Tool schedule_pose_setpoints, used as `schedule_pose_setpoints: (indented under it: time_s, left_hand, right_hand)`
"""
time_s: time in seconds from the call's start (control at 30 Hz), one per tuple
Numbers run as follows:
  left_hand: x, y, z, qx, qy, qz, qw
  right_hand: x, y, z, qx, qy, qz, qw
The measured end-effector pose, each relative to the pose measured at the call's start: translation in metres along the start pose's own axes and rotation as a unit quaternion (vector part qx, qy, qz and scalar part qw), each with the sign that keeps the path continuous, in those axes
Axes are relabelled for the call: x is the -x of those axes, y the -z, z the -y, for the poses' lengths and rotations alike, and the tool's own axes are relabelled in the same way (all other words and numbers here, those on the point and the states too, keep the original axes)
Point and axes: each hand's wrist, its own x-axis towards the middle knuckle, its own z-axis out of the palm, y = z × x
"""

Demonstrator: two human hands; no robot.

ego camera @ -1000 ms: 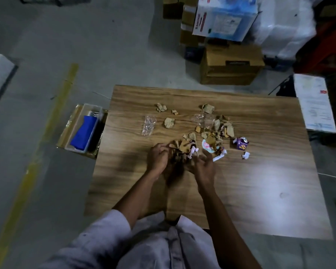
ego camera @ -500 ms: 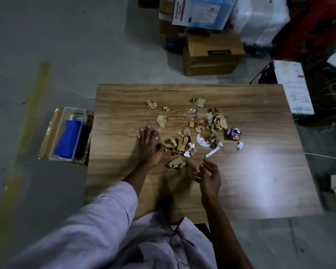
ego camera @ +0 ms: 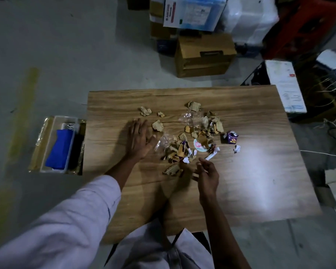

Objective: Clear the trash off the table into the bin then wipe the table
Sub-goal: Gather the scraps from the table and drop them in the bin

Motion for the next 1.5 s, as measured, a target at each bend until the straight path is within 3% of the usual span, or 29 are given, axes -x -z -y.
schedule_pose_setpoints:
  time_s: [0.2, 0.37, 0.47, 0.63, 0.8, 0.93, 1.07, 1.2, 1.3, 1.43, 1.5]
  left_hand:
    - [-0.063, 0.001, -0.023, 0.037, 0.025, 0.030, 0.999]
    - [-0.042, -0.029, -0.036, 0.067, -0.064, 0.106, 0.990]
    - [-0.014, -0.041, -0.046, 0.138, -0.093, 0.043, 0.985]
    - [0.022, -0.054, -0.051, 0.247, 0.045, -0.095, 0.963]
    - [0.035, -0.076, -0.056, 0.284, 0.060, -0.068, 0.955]
    - [0.033, -0.084, -0.062, 0.267, 0.038, -0.059, 0.961]
    - [0.030, -0.085, -0.071, 0.260, 0.029, -0.069, 0.963]
    - [0.032, -0.082, -0.077, 0.220, 0.022, -0.077, 0.972]
    - [0.032, -0.081, -0.080, 0.190, 0.005, -0.084, 0.978]
    - [0.031, -0.081, -0.083, 0.169, 0.000, -0.105, 0.980]
    - [0.032, -0.081, -0.085, 0.167, -0.002, -0.113, 0.979]
  right_hand:
    - [0.006, 0.009, -0.005, -0.003, -0.005, -0.005, 1.000]
    - [0.007, 0.018, -0.014, -0.006, -0.025, -0.026, 0.999]
    - [-0.001, 0.037, -0.016, 0.019, 0.008, -0.047, 0.999]
    - [-0.041, 0.071, 0.000, 0.025, 0.039, -0.102, 0.994]
    - [-0.110, 0.076, 0.022, 0.062, 0.093, -0.104, 0.988]
    - [-0.163, 0.063, 0.030, 0.127, 0.094, -0.080, 0.984]
    - [-0.173, 0.038, 0.037, 0.193, 0.134, 0.016, 0.972]
    - [-0.149, 0.009, 0.021, 0.308, 0.237, 0.120, 0.914]
    - [-0.118, -0.004, 0.023, 0.254, 0.205, 0.152, 0.933]
    - [-0.122, -0.019, 0.064, 0.158, 0.224, 0.104, 0.956]
    - [-0.150, -0.033, 0.089, 0.166, 0.230, 0.094, 0.954]
